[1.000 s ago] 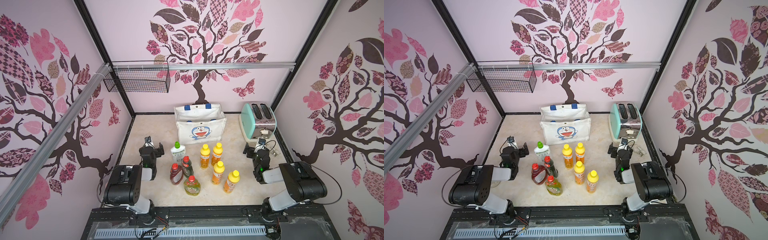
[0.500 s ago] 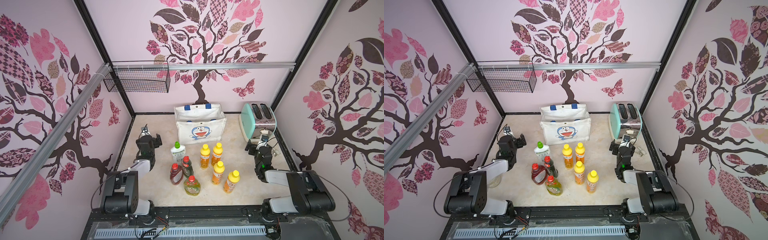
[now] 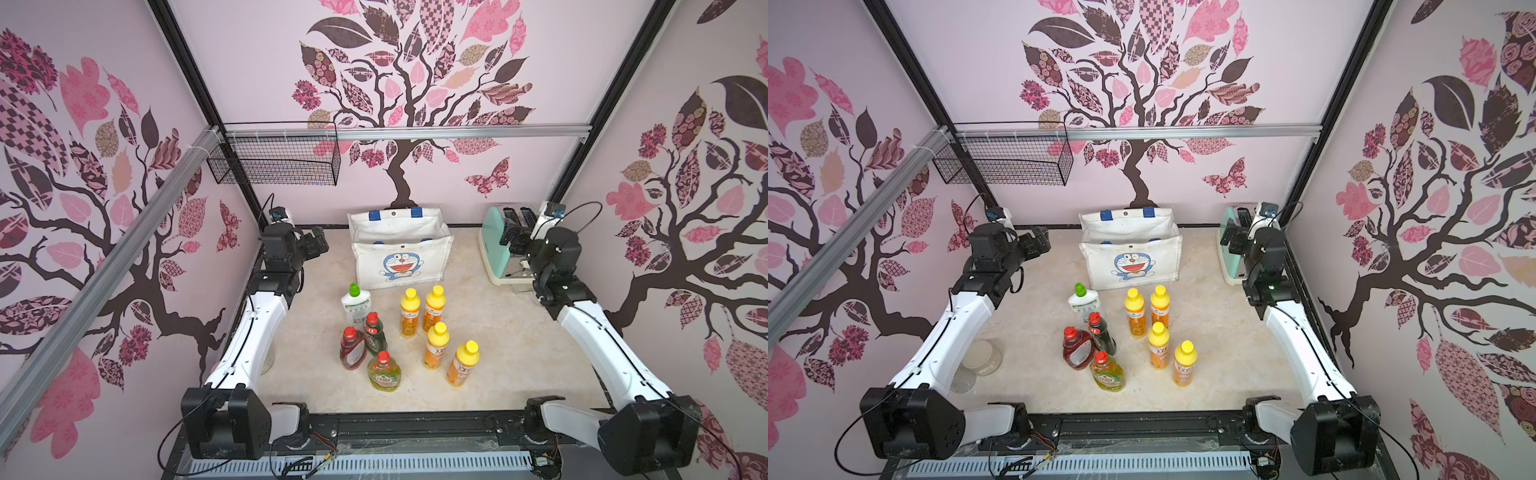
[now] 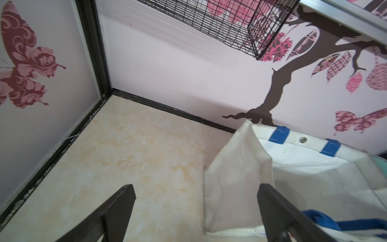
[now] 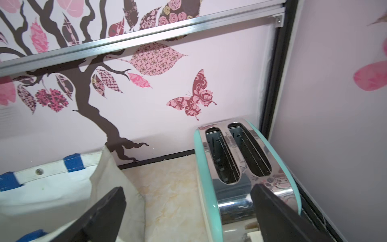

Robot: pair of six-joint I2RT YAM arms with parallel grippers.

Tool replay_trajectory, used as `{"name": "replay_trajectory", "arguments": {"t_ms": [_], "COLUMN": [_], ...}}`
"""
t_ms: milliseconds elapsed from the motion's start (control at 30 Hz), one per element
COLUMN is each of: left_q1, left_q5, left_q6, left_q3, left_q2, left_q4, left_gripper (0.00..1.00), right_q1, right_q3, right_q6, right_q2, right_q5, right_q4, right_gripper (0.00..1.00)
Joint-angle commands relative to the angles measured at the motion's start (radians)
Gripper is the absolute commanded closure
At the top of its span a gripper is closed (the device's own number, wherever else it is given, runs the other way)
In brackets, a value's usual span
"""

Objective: Pack dish soap into the shopping bag
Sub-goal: Move the shopping bag to the center of the board.

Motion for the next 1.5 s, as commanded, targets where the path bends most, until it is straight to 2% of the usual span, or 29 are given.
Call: {"name": "replay_trajectory", "arguments": {"t_ms": [0,167,333,500,667,967,1100,1333,1467], "left_q1": [0.0,0.003,0.006,0.005,0.006,0.007,0.006,0.006,0.007], "left_q5": [0.162,0.203,0.302,0.322,0.289,0.291,0.29,0.284,0.291], "left_q6": [-0.043,-0.045,-0.049,-0.039,-0.016,-0.007,-0.002,0.0,-0.003], "left_q3": [0.045,0.084,0.105,0.121,0.106,0.095,0.074,0.073,0.065], "left_q2": [-0.013,0.0,0.021,0.042,0.027,0.029,0.015,0.006,0.001], "left_q4": [-0.169,-0.223,-0.236,-0.267,-0.267,-0.267,-0.246,-0.241,-0.219], "left_gripper": [0.03,0.03,0.03,0.03,0.03,0.03,0.03,0.03,0.03], "right_q1": [0.032,0.097,0.12,0.14,0.156,0.193,0.233,0.233,0.233], "right_q3": [0.19,0.434,0.79,1.102,1.245,1.267,1.268,1.257,1.196], "right_q6": [0.005,-0.019,-0.037,-0.049,-0.076,-0.083,-0.107,-0.09,-0.077], "right_q2": [0.104,0.295,0.562,0.775,0.885,0.953,0.971,0.989,0.966], "right_q5": [-0.092,-0.114,-0.134,-0.15,-0.145,-0.205,-0.148,-0.17,-0.198], "right_q4": [-0.267,-0.36,-0.564,-0.736,-0.831,-0.878,-0.896,-0.948,-0.937], "right_gripper": [0.0,0.01,0.01,0.01,0.0,0.01,0.01,0.11,0.19]}}
